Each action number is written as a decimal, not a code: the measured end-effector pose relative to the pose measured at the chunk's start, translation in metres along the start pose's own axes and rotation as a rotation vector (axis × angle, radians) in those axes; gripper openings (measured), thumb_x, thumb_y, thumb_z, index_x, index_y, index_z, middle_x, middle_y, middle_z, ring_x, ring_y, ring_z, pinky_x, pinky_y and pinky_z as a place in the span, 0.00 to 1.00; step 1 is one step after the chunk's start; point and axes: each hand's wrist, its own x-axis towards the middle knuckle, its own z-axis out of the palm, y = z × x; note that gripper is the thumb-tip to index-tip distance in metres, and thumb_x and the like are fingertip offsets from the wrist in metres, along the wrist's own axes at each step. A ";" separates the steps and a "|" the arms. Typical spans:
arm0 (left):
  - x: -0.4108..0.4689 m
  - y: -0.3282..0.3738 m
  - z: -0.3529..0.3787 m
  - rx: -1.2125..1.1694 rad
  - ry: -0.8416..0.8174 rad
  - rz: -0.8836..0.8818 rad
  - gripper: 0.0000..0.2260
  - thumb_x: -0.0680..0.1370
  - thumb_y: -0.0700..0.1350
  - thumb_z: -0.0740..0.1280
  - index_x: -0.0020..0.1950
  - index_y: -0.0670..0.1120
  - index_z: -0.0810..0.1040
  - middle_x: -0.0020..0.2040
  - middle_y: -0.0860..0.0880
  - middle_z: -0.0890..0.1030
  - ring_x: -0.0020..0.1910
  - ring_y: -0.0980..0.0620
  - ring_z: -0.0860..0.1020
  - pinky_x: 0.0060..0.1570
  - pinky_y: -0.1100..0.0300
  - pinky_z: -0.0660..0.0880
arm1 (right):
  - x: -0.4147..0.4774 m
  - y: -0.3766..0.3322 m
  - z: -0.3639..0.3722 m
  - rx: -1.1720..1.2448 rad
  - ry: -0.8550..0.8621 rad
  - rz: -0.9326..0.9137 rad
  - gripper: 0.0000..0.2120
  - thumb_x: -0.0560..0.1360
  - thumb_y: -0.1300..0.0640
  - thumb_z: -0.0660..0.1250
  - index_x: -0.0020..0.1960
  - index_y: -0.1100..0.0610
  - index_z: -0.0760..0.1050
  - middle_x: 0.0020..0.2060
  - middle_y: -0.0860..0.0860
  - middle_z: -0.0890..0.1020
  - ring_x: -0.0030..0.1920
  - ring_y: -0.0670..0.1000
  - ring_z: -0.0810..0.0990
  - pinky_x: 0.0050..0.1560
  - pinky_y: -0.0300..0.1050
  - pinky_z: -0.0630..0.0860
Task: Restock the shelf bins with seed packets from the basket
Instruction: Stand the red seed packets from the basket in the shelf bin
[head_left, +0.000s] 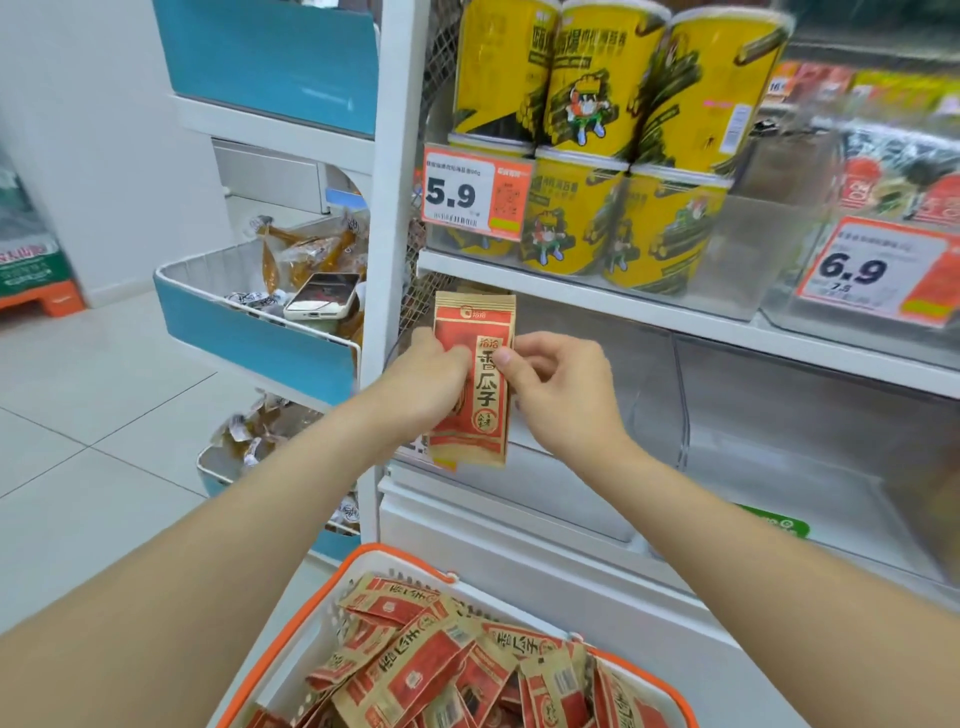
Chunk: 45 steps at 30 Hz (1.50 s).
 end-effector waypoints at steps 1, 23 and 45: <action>0.002 0.000 -0.001 0.094 0.035 0.059 0.18 0.83 0.51 0.60 0.72 0.48 0.66 0.62 0.50 0.79 0.59 0.50 0.80 0.55 0.50 0.79 | 0.001 0.003 0.001 -0.091 0.020 -0.090 0.07 0.81 0.49 0.70 0.52 0.51 0.85 0.39 0.43 0.88 0.42 0.46 0.86 0.47 0.53 0.83; 0.032 -0.037 -0.014 0.983 -0.017 0.209 0.04 0.82 0.44 0.62 0.47 0.49 0.69 0.48 0.45 0.77 0.48 0.39 0.78 0.44 0.49 0.73 | 0.054 0.069 0.058 -0.124 -0.232 0.287 0.06 0.81 0.53 0.71 0.57 0.47 0.77 0.47 0.46 0.84 0.53 0.53 0.84 0.62 0.55 0.80; 0.039 -0.038 -0.024 1.013 -0.084 0.286 0.21 0.84 0.48 0.63 0.33 0.50 0.61 0.34 0.49 0.67 0.39 0.41 0.73 0.38 0.51 0.68 | 0.119 0.083 0.110 -0.324 -0.055 0.468 0.32 0.73 0.52 0.78 0.63 0.54 0.57 0.57 0.53 0.81 0.55 0.58 0.82 0.57 0.52 0.80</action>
